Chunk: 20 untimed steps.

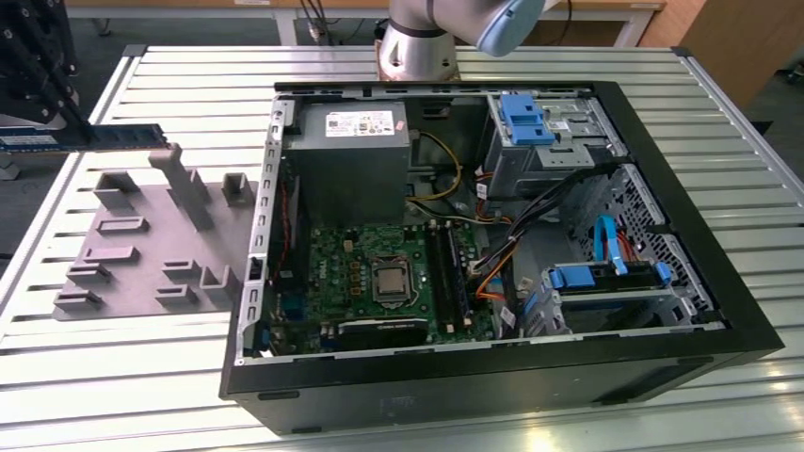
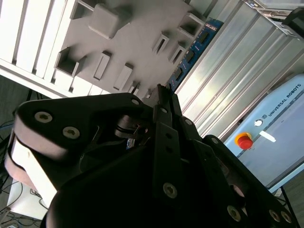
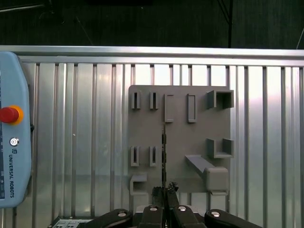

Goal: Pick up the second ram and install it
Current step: 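Pick up the second ram and move it above second insertion slot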

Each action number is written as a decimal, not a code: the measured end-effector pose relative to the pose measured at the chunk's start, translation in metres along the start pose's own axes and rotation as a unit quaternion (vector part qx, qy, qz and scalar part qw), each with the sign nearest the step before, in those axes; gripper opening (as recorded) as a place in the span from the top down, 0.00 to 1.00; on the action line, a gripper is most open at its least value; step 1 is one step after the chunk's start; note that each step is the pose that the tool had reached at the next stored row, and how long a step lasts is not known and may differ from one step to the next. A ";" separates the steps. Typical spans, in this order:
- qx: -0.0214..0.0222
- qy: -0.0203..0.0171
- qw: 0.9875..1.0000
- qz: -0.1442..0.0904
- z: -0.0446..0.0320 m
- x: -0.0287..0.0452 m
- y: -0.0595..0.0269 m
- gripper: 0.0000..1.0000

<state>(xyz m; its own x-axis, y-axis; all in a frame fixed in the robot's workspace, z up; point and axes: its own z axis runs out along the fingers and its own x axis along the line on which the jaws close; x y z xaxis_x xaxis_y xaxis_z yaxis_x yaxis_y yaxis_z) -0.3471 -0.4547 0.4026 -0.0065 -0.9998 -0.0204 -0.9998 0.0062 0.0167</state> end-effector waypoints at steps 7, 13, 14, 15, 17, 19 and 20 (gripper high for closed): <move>0.000 0.000 1.000 0.000 -0.0001 0.0000 -0.0065 0.86; 0.000 0.000 1.000 0.000 -0.0002 -0.0001 -0.0099 0.86; 0.000 0.000 1.000 0.000 -0.0001 -0.0001 -0.0103 0.86; 0.000 0.000 1.000 0.000 -0.0002 -0.0001 -0.0108 0.86; 0.000 0.000 1.000 0.000 -0.0002 -0.0001 -0.0121 0.86; 0.000 0.000 1.000 0.000 -0.0002 -0.0001 -0.0131 0.86; 0.000 0.000 1.000 0.000 -0.0003 -0.0001 -0.0137 0.86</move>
<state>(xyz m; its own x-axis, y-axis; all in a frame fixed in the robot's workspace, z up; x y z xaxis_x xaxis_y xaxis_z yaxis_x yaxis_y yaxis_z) -0.3333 -0.4547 0.4027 -0.0064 -0.9998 -0.0203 -0.9998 0.0061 0.0167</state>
